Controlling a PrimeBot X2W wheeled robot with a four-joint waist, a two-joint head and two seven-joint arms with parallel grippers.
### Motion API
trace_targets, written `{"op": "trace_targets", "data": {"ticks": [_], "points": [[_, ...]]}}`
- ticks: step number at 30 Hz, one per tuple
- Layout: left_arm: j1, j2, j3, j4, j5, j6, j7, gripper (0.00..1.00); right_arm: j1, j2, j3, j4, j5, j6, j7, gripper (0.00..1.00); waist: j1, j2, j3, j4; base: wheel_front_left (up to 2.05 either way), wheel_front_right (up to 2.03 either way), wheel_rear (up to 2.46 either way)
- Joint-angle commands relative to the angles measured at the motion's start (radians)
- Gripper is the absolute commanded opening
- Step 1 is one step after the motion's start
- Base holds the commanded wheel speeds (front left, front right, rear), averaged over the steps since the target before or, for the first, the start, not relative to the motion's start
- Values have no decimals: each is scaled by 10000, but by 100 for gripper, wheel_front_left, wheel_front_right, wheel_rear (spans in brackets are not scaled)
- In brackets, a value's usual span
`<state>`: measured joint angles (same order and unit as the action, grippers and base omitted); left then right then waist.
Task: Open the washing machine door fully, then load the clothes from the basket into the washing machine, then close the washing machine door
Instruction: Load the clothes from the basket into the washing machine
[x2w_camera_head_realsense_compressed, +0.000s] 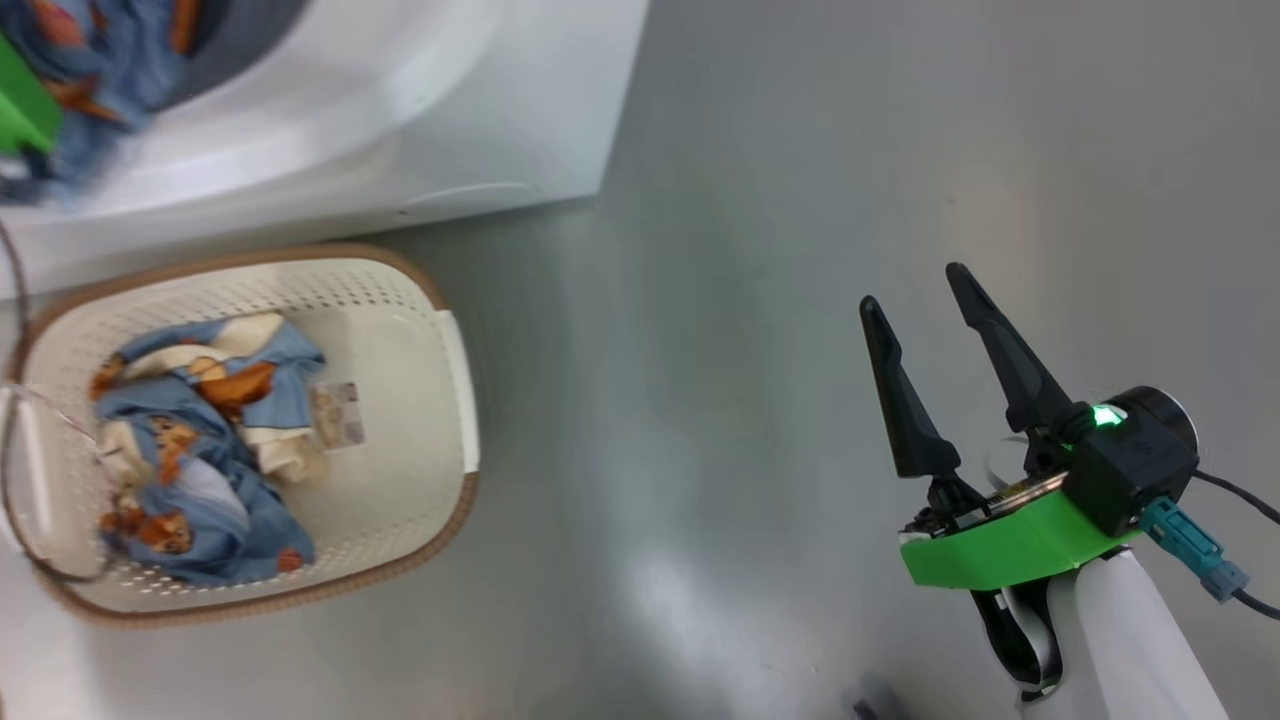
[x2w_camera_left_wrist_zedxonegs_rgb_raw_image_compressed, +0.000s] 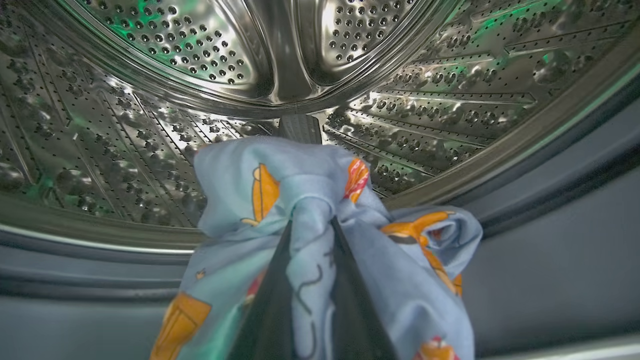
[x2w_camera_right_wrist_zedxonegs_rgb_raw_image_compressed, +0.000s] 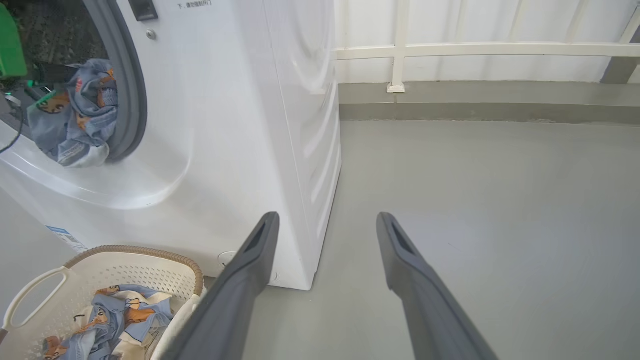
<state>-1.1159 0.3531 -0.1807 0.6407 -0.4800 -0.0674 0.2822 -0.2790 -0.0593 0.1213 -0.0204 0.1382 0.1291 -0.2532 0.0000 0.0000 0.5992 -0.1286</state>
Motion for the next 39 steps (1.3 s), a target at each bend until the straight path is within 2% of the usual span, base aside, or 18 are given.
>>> {"op": "trace_targets", "data": {"ticks": [1, 4, 8, 12, 13, 17, 22, 27, 28, 29, 30, 39], "points": [[-514, 727, 188, -183, 123, -89, 151, 0, -27, 32, 310, -244, 227, 16, -83, 100, 0, 0, 568, -558, 0, 0, 0], [-1004, 1026, 243, -135, 225, -16, 191, 0, -102, 43, 393, -229, 306, 16, -84, 100, 0, 0, 724, -715, 0, 0, 0], [-1519, 1336, 332, -175, 436, 141, -279, 0, -140, 58, 474, -222, 367, 16, -84, 100, 0, 0, 806, -853, 0, 0, 0], [-1921, 1526, 369, -260, 799, 358, -1391, 0, -179, 69, 531, -197, 409, 16, -85, 100, 0, 0, 859, -934, 0, 0, 0], [-1921, 1526, 369, -260, 799, 358, -1391, 0, -179, 69, 531, -197, 409, 16, -85, 100, 0, 0, 859, -934, 0, 0, 0], [-2181, 1662, 379, -79, 1151, 550, -2677, 0, -217, 76, 621, -158, 446, 16, -85, 100, 0, 0, 857, -1006, 0, 0, 0], [-2174, 1662, 227, 518, 1276, 433, -3374, 0, -222, 82, 634, -133, 503, 16, -85, 100, 0, 0, 872, -1043, 0, 0, 0], [-2173, 1608, 167, 1291, 1147, 334, -3251, 0, -248, 86, 638, -124, 550, 16, -85, 100, 0, 0, 887, -1065, 0, 0, 0], [-2201, 1587, 182, 1418, 1108, 353, -3224, 38, -255, 86, 640, -128, 557, 16, -85, 100, 0, 0, 893, -1074, 0, 0, 0], [-2229, 1575, 164, 1524, 1099, 346, -3213, 96, -263, 87, 635, -131, 564, 16, -85, 100, 0, 0, 898, -1077, 0, 0, 0], [-2265, 1566, 145, 1604, 1102, 347, -3240, 100, -267, 87, 624, -134, 569, 16, -85, 100, 0, 0, 899, -1075, 0, 0, 0], [-2466, 1429, -6, 2033, 1067, 263, -3657, 100, -300, 89, 522, -109, 602, 16, -85, 100, 0, 0, 862, -975, 0, 0, 0]]}}
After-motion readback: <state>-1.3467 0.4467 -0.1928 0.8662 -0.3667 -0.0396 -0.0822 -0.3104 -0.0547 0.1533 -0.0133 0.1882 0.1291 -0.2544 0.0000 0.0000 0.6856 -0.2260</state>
